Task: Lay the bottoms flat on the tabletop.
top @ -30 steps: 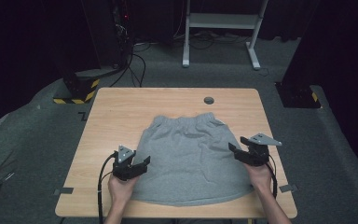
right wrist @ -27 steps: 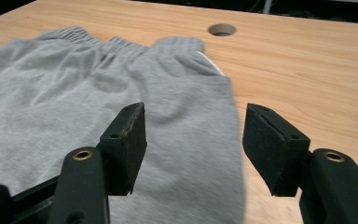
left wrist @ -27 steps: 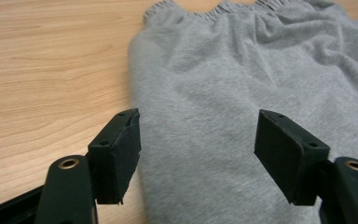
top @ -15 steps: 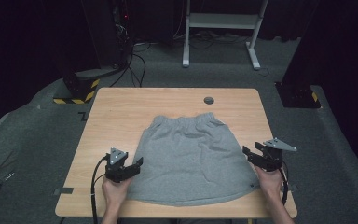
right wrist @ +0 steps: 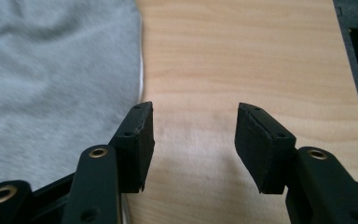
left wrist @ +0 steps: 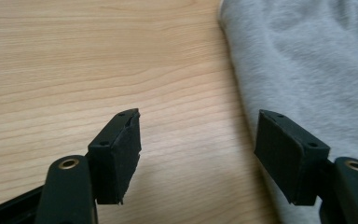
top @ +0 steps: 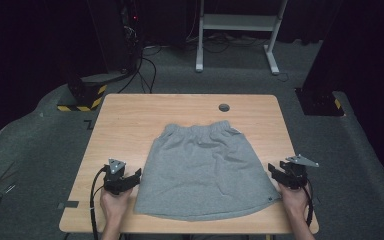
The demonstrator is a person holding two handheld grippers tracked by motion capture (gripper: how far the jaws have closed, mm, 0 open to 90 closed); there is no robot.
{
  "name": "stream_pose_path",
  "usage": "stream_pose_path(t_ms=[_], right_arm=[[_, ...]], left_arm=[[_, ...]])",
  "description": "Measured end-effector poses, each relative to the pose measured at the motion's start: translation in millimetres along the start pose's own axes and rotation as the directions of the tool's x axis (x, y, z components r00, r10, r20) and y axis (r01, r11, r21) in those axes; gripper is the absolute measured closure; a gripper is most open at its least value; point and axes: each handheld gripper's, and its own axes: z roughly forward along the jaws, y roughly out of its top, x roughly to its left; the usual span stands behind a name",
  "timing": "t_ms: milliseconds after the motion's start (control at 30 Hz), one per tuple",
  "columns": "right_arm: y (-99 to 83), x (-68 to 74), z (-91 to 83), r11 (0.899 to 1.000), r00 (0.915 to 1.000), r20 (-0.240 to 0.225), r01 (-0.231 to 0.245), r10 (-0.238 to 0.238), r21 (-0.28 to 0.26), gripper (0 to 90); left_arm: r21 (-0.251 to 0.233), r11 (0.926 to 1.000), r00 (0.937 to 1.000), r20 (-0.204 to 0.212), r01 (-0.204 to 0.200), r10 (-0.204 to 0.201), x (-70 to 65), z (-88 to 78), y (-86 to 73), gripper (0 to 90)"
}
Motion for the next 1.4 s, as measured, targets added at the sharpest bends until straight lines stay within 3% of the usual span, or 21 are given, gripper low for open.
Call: stream_pose_path(t_ms=[100,267,433,533,867,1400], right_arm=[[-2.0,-0.5,4.2,0.999,0.9994,0.031,0.016,-0.017,0.037,47.1],[-3.2,-0.6,5.8,0.999,0.9991,0.042,-0.003,0.001,0.049,45.7],[-6.6,2.1,6.3,0.998,0.9968,0.071,0.034,-0.037,0.045,44.2],[-7.2,1.8,5.6,0.998,0.9965,0.079,0.025,-0.029,0.049,40.0],[-8.4,1.2,4.6,0.998,0.9967,0.078,0.019,-0.024,0.057,33.6],[-8.3,1.0,5.0,0.998,0.9963,0.083,0.017,-0.021,0.056,32.7]], left_arm=[[0.0,1.0,0.9998,-0.018,0.0,0.0,4.5,-0.1,0.0,31.8],[0.013,0.9999,0.9992,-0.041,0.001,0.0,9.4,2.0,-2.4,31.7],[0.03,0.9995,0.998,-0.061,-0.01,0.012,10.8,6.8,-6.6,31.2],[0.046,0.9988,0.9977,-0.066,-0.014,0.017,10.8,8.3,-6.5,30.5],[0.056,0.9984,0.9982,-0.059,-0.005,0.008,12.0,9.3,-6.3,26.1],[0.058,0.9983,0.9984,-0.055,-0.006,0.009,11.6,9.1,-6.5,25.9]])
